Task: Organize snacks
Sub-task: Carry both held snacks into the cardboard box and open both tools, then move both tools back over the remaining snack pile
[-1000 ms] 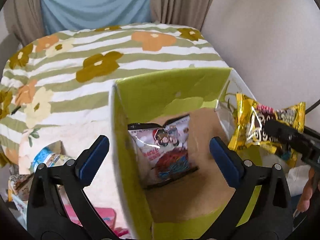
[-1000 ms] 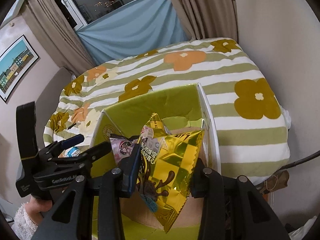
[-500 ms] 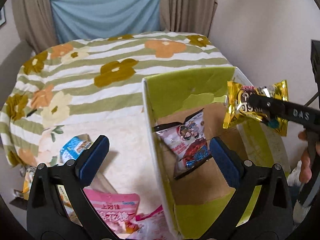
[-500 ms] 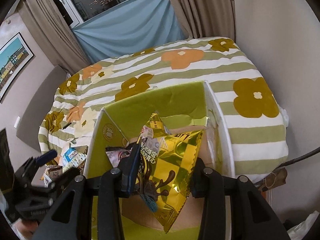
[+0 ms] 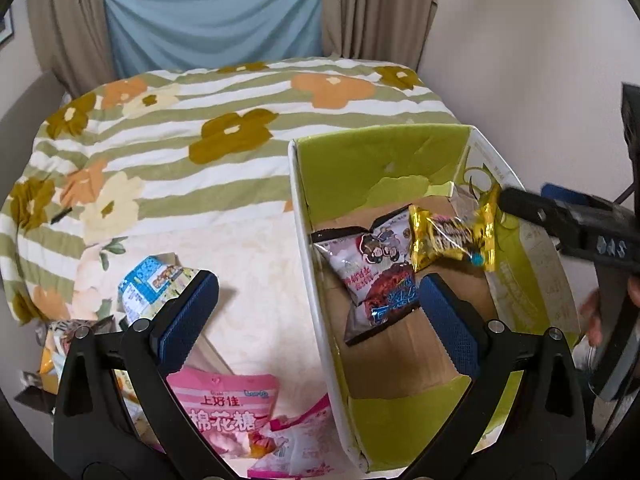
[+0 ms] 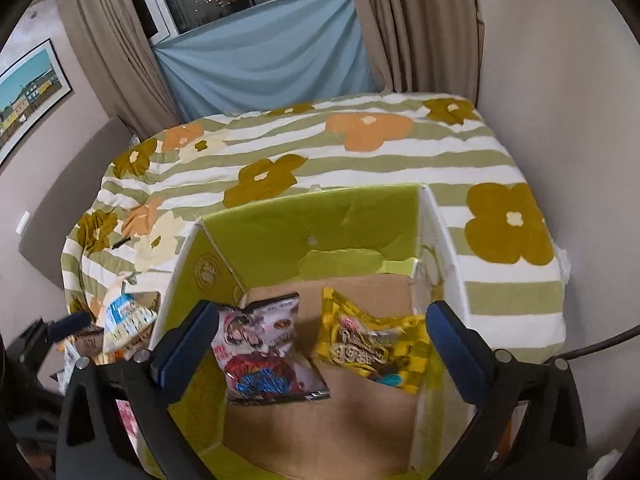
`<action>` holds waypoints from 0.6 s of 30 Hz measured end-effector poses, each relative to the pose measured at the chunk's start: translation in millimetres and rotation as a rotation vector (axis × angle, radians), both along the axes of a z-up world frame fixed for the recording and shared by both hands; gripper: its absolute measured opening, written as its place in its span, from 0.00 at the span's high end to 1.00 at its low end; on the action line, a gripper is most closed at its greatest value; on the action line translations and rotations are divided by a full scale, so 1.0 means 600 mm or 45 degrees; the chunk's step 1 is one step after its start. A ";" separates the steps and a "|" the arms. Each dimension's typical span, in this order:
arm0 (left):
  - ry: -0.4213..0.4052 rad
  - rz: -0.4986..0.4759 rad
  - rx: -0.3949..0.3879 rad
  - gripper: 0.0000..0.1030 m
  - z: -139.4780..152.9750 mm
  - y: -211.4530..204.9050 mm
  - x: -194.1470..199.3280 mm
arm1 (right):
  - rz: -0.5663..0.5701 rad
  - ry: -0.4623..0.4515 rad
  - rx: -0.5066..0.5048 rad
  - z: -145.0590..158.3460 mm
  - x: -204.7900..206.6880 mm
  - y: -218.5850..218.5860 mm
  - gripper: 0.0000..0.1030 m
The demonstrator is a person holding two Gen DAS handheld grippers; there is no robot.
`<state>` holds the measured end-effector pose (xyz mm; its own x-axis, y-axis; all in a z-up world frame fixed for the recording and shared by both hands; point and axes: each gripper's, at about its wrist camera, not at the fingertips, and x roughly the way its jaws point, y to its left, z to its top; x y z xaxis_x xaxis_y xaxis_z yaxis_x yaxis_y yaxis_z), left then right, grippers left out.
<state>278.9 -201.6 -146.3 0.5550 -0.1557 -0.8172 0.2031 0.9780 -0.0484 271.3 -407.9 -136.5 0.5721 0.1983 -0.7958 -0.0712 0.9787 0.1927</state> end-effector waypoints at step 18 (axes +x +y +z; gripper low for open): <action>-0.166 0.063 -0.010 0.03 0.108 -0.014 -0.096 | 0.094 -0.128 -0.018 0.098 -0.113 -0.011 0.00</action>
<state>221.0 -210.2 -81.5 0.6637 -0.1316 -0.7363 0.1596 0.9867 -0.0325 203.5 -414.6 -77.6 0.6333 0.2319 -0.7383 -0.1613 0.9727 0.1671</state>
